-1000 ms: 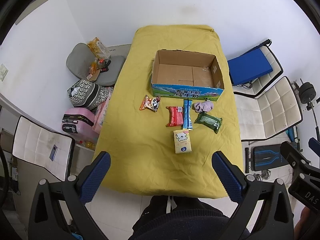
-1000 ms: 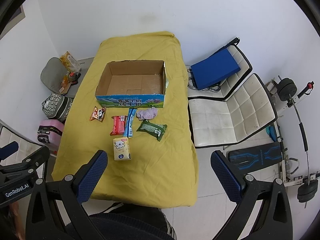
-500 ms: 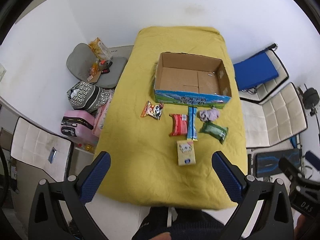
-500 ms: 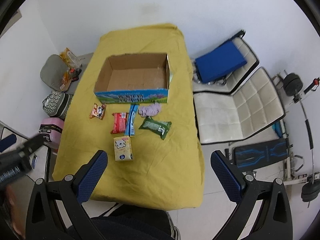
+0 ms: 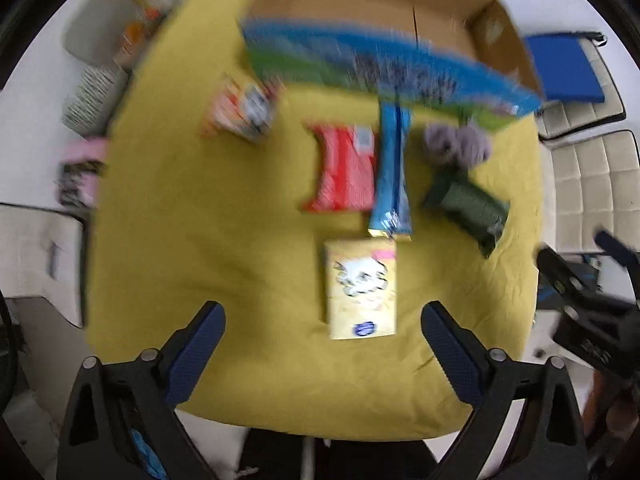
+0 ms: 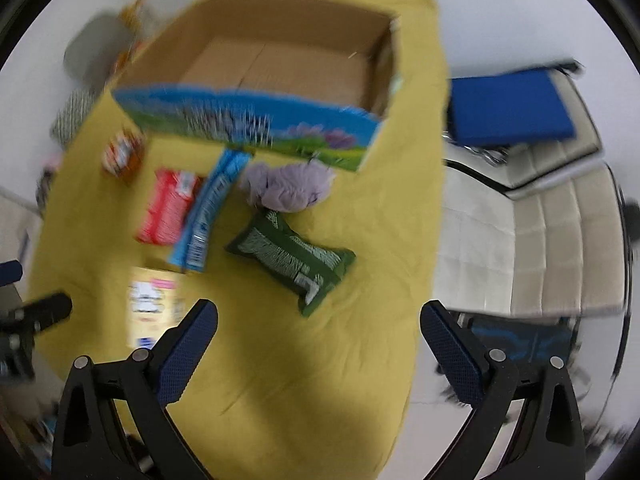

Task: Organize soft objects
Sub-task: 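Grasp the yellow tissue pack with the left tool while the right tool grasps the green snack bag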

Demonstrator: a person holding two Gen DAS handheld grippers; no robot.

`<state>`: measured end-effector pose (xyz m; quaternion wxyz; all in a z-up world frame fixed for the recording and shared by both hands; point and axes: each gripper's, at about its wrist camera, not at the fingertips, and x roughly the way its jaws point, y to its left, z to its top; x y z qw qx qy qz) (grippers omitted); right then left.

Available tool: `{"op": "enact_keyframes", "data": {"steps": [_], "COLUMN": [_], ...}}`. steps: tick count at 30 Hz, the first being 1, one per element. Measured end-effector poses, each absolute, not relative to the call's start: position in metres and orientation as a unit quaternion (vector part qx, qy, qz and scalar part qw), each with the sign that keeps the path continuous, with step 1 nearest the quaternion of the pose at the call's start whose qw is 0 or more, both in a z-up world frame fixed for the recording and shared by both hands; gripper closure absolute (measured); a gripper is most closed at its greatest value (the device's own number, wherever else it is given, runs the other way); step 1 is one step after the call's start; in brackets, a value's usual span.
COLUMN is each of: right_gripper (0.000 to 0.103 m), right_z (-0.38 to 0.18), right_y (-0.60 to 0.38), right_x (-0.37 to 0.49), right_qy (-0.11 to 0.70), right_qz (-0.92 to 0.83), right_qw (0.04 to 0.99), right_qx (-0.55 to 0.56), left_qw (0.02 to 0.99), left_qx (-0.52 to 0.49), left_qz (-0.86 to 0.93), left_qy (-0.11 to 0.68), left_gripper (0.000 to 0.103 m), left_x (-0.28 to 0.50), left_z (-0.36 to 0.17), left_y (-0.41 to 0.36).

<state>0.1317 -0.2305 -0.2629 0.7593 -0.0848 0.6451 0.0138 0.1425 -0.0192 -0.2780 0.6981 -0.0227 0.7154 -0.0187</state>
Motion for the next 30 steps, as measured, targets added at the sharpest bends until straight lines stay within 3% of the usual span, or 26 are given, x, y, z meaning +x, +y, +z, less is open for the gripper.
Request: {"op": "enact_keyframes", "data": {"steps": [8, 10, 12, 15, 18, 24, 30], "right_gripper": [0.010, 0.020, 0.038, 0.050, 0.059, 0.061, 0.058], "right_z": [-0.376, -0.399, -0.422, -0.431, -0.435, -0.446, -0.469], "right_y": [-0.194, -0.192, -0.196, -0.207, -0.227, -0.245, -0.230], "right_x": [0.181, 0.190, 0.197, 0.197, 0.187, 0.129, 0.106], "right_qy": [0.690, 0.705, 0.734, 0.755, 0.788, 0.817, 0.792], "right_qz": [0.106, 0.106, 0.107, 0.086, 0.045, -0.003, -0.019], "right_qw": [0.691, 0.674, 0.650, 0.639, 0.613, 0.570, 0.606], "right_qx": [-0.189, -0.194, -0.167, -0.115, -0.029, 0.086, 0.072], "left_qw": [0.639, 0.627, 0.617, 0.620, 0.630, 0.644, 0.659], "left_qx": [-0.045, -0.064, -0.081, -0.082, -0.084, -0.058, -0.020], "left_qz": [-0.015, -0.011, -0.016, -0.011, -0.006, -0.011, -0.005], "left_qy": [0.768, 0.776, 0.782, 0.781, 0.772, 0.763, 0.752], "left_gripper": [0.007, 0.012, 0.020, 0.035, 0.042, 0.042, 0.042], "left_x": [0.143, 0.138, 0.134, 0.130, 0.127, 0.114, 0.113], "left_z": [-0.368, -0.383, -0.392, -0.398, -0.396, -0.386, -0.377], "left_y": [-0.038, -0.038, -0.040, -0.040, -0.039, -0.048, -0.067]}}
